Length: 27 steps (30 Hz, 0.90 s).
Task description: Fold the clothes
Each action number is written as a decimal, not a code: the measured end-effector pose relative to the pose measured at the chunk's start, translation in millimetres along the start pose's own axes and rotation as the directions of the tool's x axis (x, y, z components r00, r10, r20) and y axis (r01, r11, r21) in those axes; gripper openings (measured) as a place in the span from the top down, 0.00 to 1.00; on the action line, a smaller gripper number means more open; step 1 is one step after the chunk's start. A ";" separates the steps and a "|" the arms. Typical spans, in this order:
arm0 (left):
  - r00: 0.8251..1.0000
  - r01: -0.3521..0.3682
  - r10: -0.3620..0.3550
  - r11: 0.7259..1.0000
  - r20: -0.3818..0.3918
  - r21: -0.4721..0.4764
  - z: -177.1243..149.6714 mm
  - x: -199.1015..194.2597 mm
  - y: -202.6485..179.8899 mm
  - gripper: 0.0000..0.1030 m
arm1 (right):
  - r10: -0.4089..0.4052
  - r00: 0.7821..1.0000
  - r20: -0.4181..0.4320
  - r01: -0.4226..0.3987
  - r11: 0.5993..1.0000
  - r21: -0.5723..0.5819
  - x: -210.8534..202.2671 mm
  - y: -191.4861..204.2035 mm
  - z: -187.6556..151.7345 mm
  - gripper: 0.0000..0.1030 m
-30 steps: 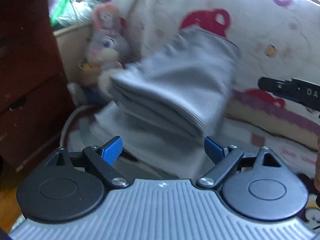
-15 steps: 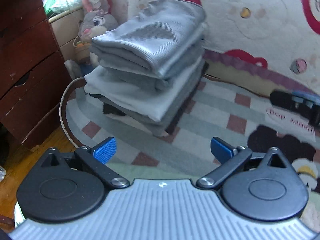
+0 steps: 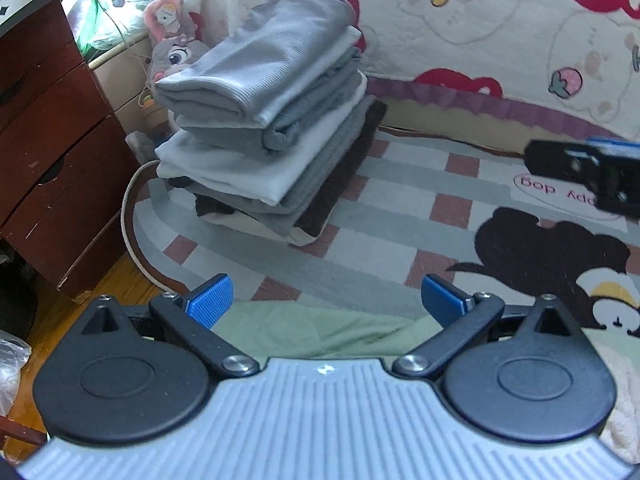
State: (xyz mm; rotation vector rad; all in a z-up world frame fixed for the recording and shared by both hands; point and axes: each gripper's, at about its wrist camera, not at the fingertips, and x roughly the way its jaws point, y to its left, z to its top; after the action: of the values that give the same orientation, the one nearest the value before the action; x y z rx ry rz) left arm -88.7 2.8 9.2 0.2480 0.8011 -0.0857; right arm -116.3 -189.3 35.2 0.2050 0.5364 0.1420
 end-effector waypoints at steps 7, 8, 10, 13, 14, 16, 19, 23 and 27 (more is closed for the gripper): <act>1.000 0.002 -0.002 1.000 -0.004 0.016 -3.4 -2.4 -8.2 0.01 | 0.011 1.000 -0.011 -0.011 1.000 -0.001 0.9 0.7 -2.6 0.30; 1.000 0.001 -0.001 1.000 -0.002 0.014 -2.9 -3.0 -8.1 0.01 | 0.011 1.000 -0.011 -0.011 1.000 -0.002 1.0 0.9 -2.7 0.30; 1.000 -0.002 0.002 1.000 -0.001 0.008 -2.1 -3.5 -7.7 0.01 | 0.012 1.000 -0.010 -0.012 1.000 0.002 1.1 0.2 -2.9 0.30; 1.000 -0.012 0.012 1.000 -0.001 0.011 -1.5 -2.1 -7.9 0.01 | 0.005 1.000 -0.012 -0.005 1.000 0.004 0.7 -1.8 -3.0 0.30; 1.000 -0.013 0.013 1.000 -0.002 0.011 -1.6 -1.9 -8.2 0.01 | 0.002 1.000 -0.013 -0.002 1.000 0.003 0.7 -2.0 -3.1 0.30; 1.000 -0.015 0.015 1.000 -0.006 0.012 -2.0 -1.8 -9.1 0.01 | -0.005 1.000 -0.015 0.006 1.000 0.005 0.7 -3.0 -3.2 0.30; 1.000 -0.019 0.019 1.000 -0.012 0.013 -1.4 -1.2 -9.6 0.01 | -0.013 1.000 -0.019 0.013 1.000 0.009 1.1 -4.4 -3.3 0.30; 1.000 -0.022 0.022 1.000 -0.009 0.012 -1.4 -2.1 -9.8 0.01 | -0.029 0.999 -0.028 0.029 0.999 0.013 3.2 -5.6 -4.2 0.30; 1.000 -0.015 0.015 1.000 -0.006 0.009 -1.5 -2.4 -10.0 0.00 | -0.035 0.999 -0.039 0.035 0.999 0.010 5.2 -5.7 -5.3 0.30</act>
State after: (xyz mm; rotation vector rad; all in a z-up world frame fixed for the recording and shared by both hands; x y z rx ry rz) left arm -93.1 -6.6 8.1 0.2628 0.8054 -0.0742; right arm -114.2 -193.0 26.8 0.2034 0.5788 0.1093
